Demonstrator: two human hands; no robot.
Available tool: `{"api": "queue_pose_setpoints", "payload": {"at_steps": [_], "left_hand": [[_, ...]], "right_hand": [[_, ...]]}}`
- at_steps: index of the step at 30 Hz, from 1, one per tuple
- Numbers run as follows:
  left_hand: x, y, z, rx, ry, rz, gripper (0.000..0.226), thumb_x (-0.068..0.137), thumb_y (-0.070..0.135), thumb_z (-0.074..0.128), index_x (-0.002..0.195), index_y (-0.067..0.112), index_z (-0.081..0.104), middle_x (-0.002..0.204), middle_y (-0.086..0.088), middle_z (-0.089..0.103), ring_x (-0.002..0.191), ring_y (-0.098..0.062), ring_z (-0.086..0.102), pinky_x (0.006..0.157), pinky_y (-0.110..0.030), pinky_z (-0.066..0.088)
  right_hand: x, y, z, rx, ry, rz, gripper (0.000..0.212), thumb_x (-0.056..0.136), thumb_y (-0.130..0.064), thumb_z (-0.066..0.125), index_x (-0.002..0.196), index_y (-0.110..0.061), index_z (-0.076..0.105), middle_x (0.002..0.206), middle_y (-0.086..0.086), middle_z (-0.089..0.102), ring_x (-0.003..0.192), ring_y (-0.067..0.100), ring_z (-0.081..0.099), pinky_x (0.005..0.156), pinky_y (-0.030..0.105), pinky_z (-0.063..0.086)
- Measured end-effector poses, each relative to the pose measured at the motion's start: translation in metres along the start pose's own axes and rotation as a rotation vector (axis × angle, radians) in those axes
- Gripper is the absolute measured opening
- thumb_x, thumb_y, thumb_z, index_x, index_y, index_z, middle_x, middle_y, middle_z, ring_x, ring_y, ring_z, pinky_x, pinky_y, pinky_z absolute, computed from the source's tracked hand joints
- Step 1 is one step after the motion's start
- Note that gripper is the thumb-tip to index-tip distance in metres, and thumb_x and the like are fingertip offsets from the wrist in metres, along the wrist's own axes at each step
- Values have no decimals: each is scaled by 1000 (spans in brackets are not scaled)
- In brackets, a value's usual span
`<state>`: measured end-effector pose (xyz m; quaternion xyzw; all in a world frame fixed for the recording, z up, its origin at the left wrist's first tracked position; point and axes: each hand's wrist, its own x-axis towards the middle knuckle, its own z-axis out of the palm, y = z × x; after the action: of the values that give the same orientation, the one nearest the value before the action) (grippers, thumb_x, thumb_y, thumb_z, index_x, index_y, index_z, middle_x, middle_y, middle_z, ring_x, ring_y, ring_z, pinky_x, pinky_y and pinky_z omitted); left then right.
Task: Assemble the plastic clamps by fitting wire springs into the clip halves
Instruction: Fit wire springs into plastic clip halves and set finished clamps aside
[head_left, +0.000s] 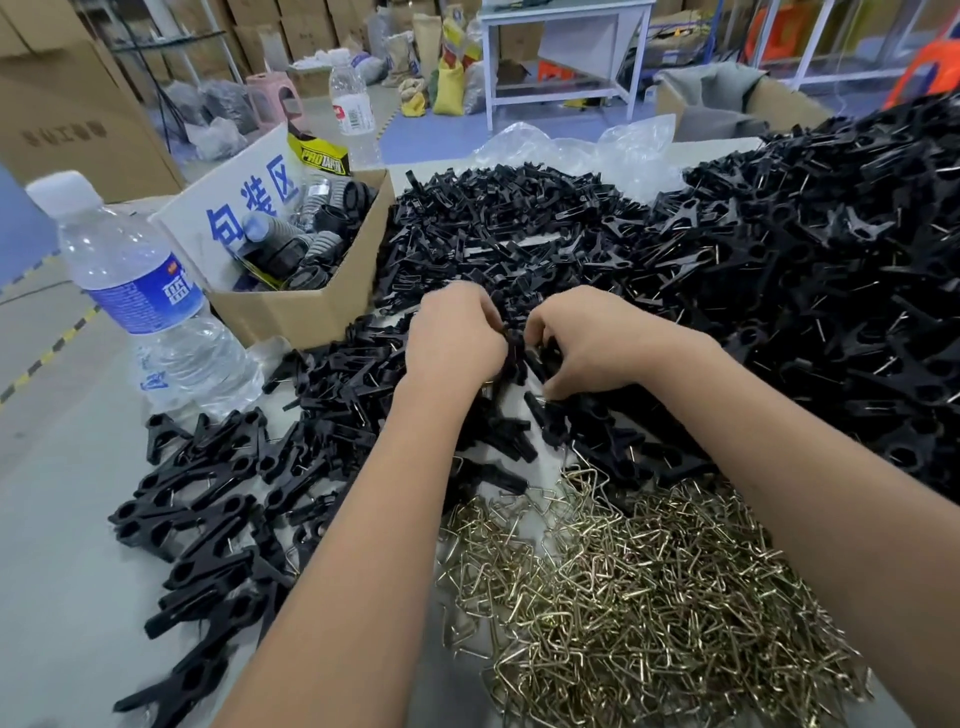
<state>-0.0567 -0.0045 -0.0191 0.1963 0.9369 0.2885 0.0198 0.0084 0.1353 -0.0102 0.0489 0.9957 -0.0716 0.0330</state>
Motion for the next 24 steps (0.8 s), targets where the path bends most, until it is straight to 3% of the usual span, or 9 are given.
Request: {"api": "queue_pose_setpoints", "payload": {"at_steps": [2, 4, 7, 9, 11, 13, 16, 20, 24], "left_hand": [[8, 5, 1, -29, 76, 51, 26, 83, 4, 62, 91, 26, 73, 97, 0, 72, 91, -21, 68, 79, -35, 59], [15, 11, 3, -4, -39, 112, 24, 84, 6, 69, 85, 29, 72, 93, 2, 72, 88, -20, 69, 76, -32, 58], [22, 18, 11, 174, -254, 128, 19, 79, 16, 80, 85, 30, 69, 90, -1, 70, 82, -23, 68, 67, -30, 52], [23, 18, 16, 210, -280, 104, 21, 79, 25, 81, 95, 24, 69, 91, -2, 69, 75, -24, 66, 61, -29, 50], [25, 16, 21, 237, -267, 95, 30, 77, 31, 80, 102, 24, 65, 96, -1, 68, 85, -26, 66, 65, -30, 51], [27, 15, 26, 244, -227, 88, 35, 77, 38, 80, 105, 24, 64, 105, -2, 68, 101, -29, 64, 77, -35, 53], [25, 17, 32, 218, -163, 33, 44, 77, 51, 84, 103, 20, 67, 103, -5, 69, 102, -30, 63, 88, -43, 58], [21, 19, 36, 170, -67, 37, 10, 84, 23, 81, 89, 19, 74, 93, -6, 72, 91, -30, 71, 82, -42, 62], [21, 17, 32, 153, -25, 40, 17, 81, 9, 75, 89, 23, 70, 101, -5, 69, 94, -31, 67, 80, -38, 58]], "right_hand": [[-4, 10, -5, 96, 35, -17, 51, 71, -35, 92, 117, -21, 75, 107, 0, 72, 101, 21, 65, 93, 36, 55], [-6, 19, -10, 177, 74, -50, 47, 73, -34, 91, 116, -21, 78, 104, -1, 75, 97, 16, 67, 92, 30, 54], [-7, 31, -15, 295, 124, -81, 32, 74, -32, 91, 102, -21, 80, 78, -10, 71, 69, -6, 62, 66, 11, 47], [-6, 39, -17, 331, 117, -75, 25, 77, -33, 89, 97, -20, 80, 70, -12, 68, 63, -10, 59, 60, 10, 45], [-5, 46, -19, 361, 67, -72, 23, 80, -33, 86, 98, -20, 79, 74, -10, 73, 66, -5, 64, 64, 14, 50], [-7, 52, -20, 439, 26, -79, 20, 84, -29, 85, 101, -21, 79, 85, -7, 77, 76, 3, 70, 77, 25, 58], [-11, 61, -20, 671, 58, -74, 17, 87, -18, 82, 102, -27, 79, 94, -7, 80, 81, 3, 73, 75, 20, 58], [-14, 68, -17, 840, 115, 4, 23, 91, -13, 78, 112, -20, 76, 96, -2, 81, 82, 13, 70, 57, 23, 51], [-15, 68, -15, 862, 193, 46, 33, 88, -16, 82, 119, -21, 74, 94, -4, 81, 84, 9, 74, 58, 15, 50]]}}
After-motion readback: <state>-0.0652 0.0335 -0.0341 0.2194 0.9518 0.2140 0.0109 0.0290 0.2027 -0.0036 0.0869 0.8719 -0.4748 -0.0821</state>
